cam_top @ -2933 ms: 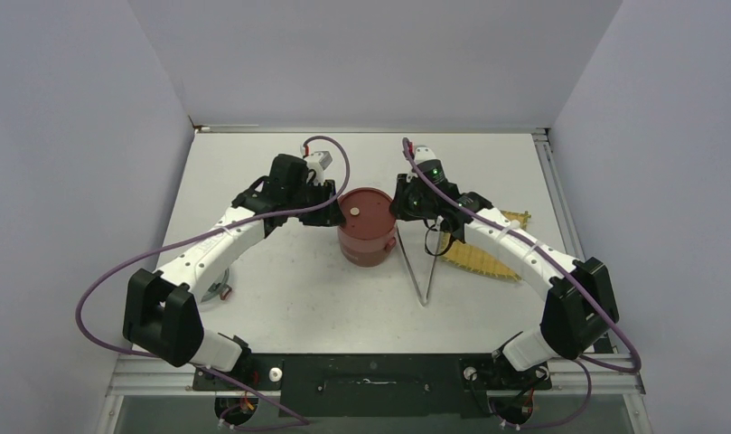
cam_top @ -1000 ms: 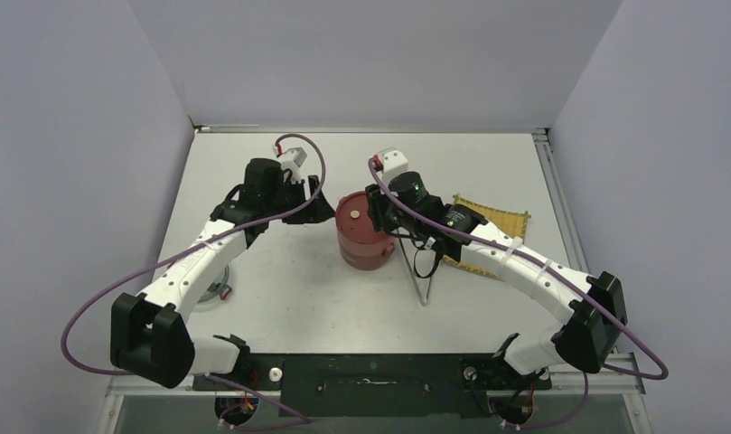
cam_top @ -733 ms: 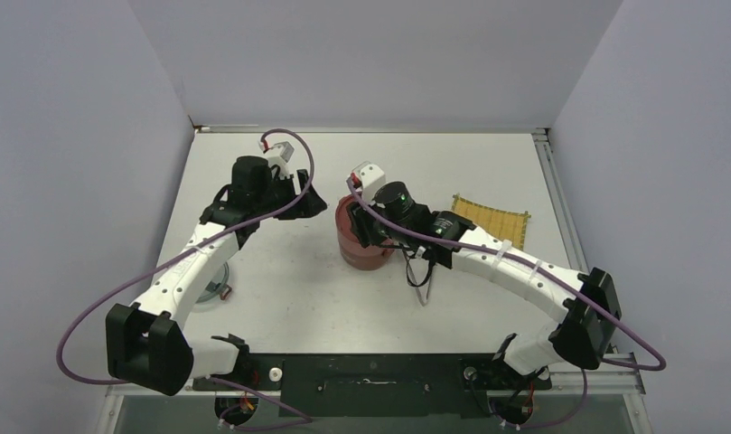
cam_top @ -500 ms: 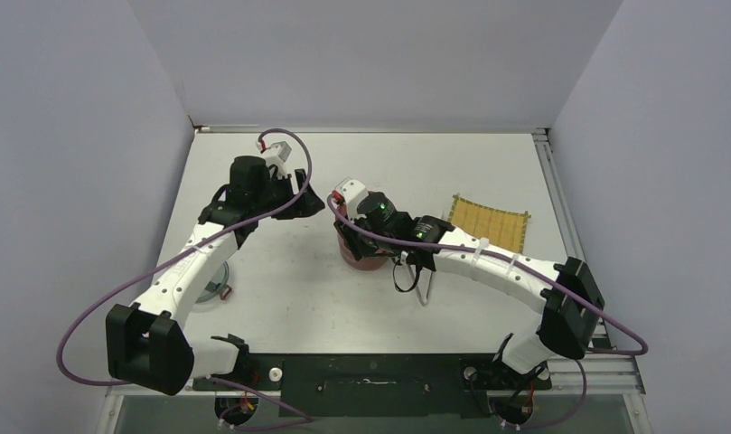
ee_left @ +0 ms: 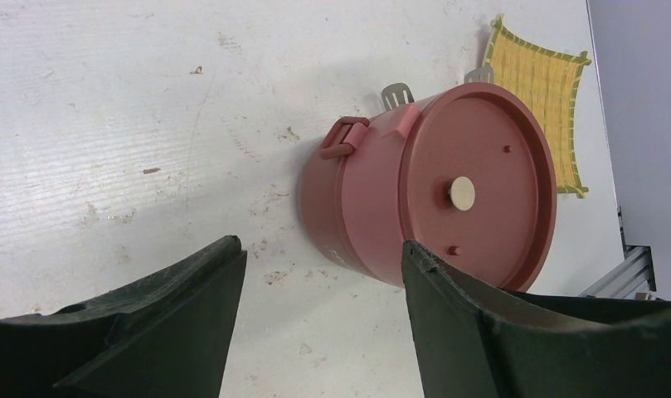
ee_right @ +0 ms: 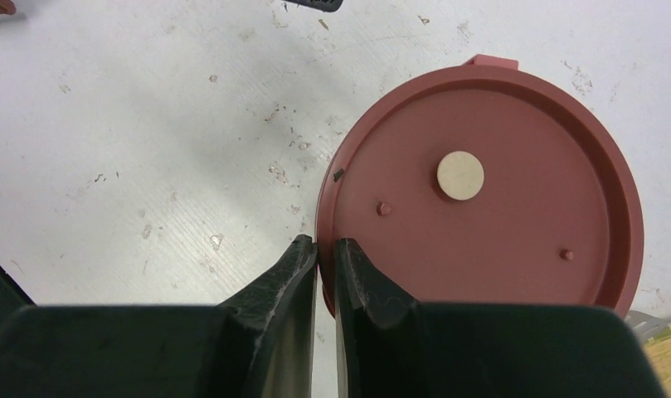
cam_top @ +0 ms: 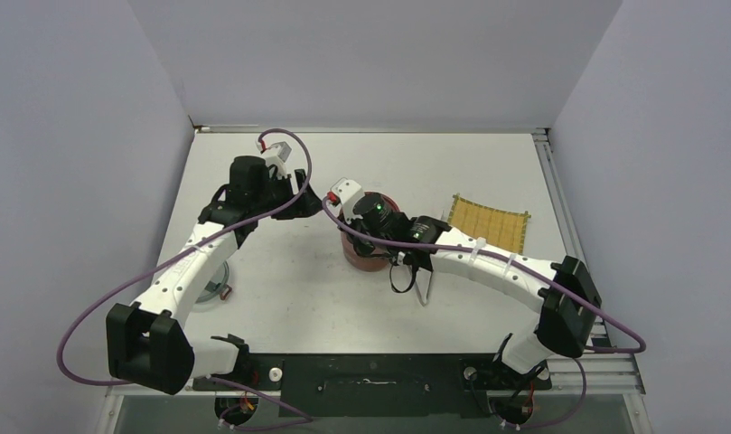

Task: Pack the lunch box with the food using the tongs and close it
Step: Close the box lid on the packing box, then pick up the box lid from the packing box.

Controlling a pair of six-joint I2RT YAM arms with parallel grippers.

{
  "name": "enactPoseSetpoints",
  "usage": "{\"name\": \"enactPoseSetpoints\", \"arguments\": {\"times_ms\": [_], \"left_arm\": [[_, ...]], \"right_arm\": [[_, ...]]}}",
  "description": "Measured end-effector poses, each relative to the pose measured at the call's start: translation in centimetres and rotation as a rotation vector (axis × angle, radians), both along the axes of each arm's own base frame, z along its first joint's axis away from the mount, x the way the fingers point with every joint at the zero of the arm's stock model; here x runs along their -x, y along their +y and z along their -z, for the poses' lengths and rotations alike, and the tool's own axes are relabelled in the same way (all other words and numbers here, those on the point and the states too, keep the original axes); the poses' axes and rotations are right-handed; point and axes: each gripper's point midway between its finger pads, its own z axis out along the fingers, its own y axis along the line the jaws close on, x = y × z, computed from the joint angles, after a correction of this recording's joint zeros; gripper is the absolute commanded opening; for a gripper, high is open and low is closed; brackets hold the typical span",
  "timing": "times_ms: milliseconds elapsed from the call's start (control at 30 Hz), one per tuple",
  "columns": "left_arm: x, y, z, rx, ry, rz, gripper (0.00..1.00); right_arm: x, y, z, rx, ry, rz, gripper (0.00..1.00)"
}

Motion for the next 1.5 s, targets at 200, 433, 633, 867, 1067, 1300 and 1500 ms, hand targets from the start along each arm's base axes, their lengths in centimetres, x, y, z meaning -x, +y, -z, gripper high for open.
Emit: {"name": "enactPoseSetpoints", "arguments": {"times_ms": [200,433,633,867,1067,1300,1500], "left_arm": [[0.0,-0.1,0.2,0.003,0.007,0.007,0.67],[0.3,-0.4,0.3,0.015,0.015,0.025,0.67],[0.4,-0.8,0.8,0.024,0.038,0.042,0.67],[0.7,-1.3,1.3,0.046,0.064,0.058,0.67],[1.1,-2.2,1.7,0.06,0.085,0.083,0.67],[1.2,-5.1,2.8,0.116,0.137,0.14,0.67],[0.7,-7.5,3.8,0.088,0.18,0.175,0.6]], "right_arm": [[-0.1,0.1,-0.1,-0.03,0.0,0.016,0.05],[-0.6,-1.2,-1.4,-0.171,-0.014,0.082,0.05],[-2.0,-3.5,-4.5,-0.303,-0.056,0.167,0.05],[-2.6,-3.7,-6.0,-0.362,-0.081,0.184,0.05],[-2.6,-3.6,-6.2,-0.369,-0.083,0.182,0.05],[-3.3,-4.5,-6.3,-0.356,-0.113,0.238,0.05],[-3.8,-6.0,-8.0,-0.375,-0.16,0.292,0.05]]}}
